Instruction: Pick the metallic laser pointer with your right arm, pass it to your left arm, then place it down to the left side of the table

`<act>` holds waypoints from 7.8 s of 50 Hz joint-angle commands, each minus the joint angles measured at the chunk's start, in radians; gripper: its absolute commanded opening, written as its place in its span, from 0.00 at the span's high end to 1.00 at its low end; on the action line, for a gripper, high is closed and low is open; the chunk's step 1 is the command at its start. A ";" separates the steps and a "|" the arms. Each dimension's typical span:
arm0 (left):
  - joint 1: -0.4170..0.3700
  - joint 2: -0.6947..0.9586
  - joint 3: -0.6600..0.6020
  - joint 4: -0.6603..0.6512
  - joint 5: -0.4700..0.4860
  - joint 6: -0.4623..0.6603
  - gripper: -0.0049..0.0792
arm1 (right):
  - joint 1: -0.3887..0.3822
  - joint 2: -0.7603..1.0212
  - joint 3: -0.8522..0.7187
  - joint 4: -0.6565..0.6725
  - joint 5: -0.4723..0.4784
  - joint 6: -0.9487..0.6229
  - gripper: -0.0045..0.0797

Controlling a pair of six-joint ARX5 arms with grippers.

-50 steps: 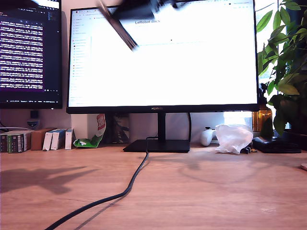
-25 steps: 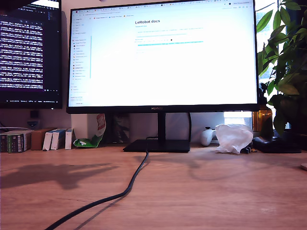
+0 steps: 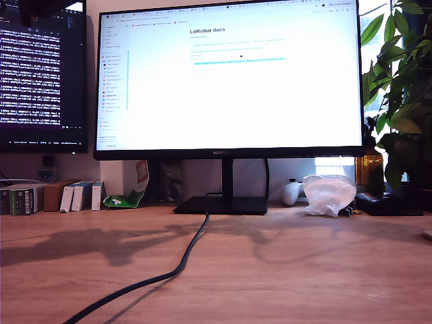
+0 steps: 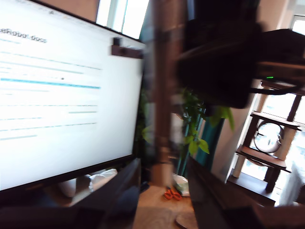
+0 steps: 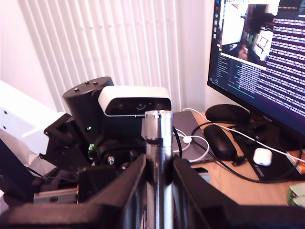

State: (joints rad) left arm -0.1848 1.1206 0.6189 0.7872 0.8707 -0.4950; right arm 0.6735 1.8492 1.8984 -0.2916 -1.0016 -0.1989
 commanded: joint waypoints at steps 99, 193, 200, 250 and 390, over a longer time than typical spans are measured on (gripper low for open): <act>0.015 -0.001 0.039 -0.176 0.013 0.169 0.97 | -0.052 -0.055 0.076 0.095 0.031 0.054 0.77; -0.135 0.478 0.332 -1.581 -0.959 1.755 0.97 | -0.237 0.011 0.048 -0.940 0.590 -0.609 0.96; -0.139 0.519 0.332 -1.596 -0.978 1.764 0.97 | -0.237 0.011 0.048 -0.930 0.590 -0.609 0.96; -0.158 0.532 0.341 -1.573 -1.160 1.800 0.66 | -0.245 0.011 0.048 -0.900 0.582 -0.600 0.96; 0.206 -0.090 1.189 -1.380 -0.328 0.596 0.96 | -0.631 -0.830 -0.014 -0.173 1.057 -0.063 0.96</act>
State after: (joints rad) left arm 0.0208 1.0576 1.8462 -0.6132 0.5411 0.1074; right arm 0.0456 1.0485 1.9537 -0.4969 0.0525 -0.2630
